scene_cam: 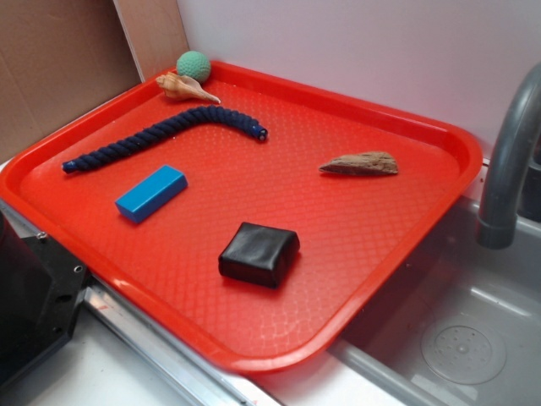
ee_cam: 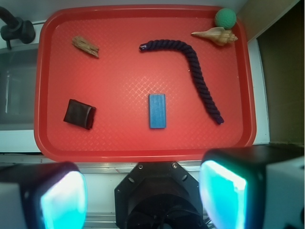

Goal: Grab the wood chip.

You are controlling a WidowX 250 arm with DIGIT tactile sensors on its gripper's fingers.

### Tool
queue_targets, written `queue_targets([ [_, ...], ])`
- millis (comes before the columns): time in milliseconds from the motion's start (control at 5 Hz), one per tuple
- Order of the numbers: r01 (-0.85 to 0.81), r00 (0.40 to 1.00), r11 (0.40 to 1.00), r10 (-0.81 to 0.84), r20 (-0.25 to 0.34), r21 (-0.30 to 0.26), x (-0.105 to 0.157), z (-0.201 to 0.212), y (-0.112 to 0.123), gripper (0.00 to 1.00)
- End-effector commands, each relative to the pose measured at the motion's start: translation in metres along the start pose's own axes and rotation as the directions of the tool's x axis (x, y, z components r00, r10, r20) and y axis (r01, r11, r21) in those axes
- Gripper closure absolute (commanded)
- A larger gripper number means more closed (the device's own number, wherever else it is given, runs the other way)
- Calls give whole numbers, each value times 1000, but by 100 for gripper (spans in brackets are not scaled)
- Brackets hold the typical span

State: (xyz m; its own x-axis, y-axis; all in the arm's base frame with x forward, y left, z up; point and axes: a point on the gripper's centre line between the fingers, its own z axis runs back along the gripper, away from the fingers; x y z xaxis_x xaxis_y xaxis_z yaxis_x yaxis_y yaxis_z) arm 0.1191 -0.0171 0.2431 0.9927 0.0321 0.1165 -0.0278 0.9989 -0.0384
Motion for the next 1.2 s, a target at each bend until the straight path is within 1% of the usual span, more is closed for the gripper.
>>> queue_targets([
  [0, 0, 1000, 1000, 0, 0, 0, 0, 0, 0, 0],
  [200, 14, 1000, 1000, -14, 6, -2, 47, -7, -12, 0],
  [400, 77, 996, 997, -77, -37, 0, 94, -26, -18, 0],
  [600, 217, 974, 976, -216, -75, 14, 138, -56, -30, 0],
  [800, 453, 889, 892, -451, -75, 5, 178, -80, -48, 0],
  [1000, 620, 778, 784, -620, -99, -35, 182, -95, -66, 0],
])
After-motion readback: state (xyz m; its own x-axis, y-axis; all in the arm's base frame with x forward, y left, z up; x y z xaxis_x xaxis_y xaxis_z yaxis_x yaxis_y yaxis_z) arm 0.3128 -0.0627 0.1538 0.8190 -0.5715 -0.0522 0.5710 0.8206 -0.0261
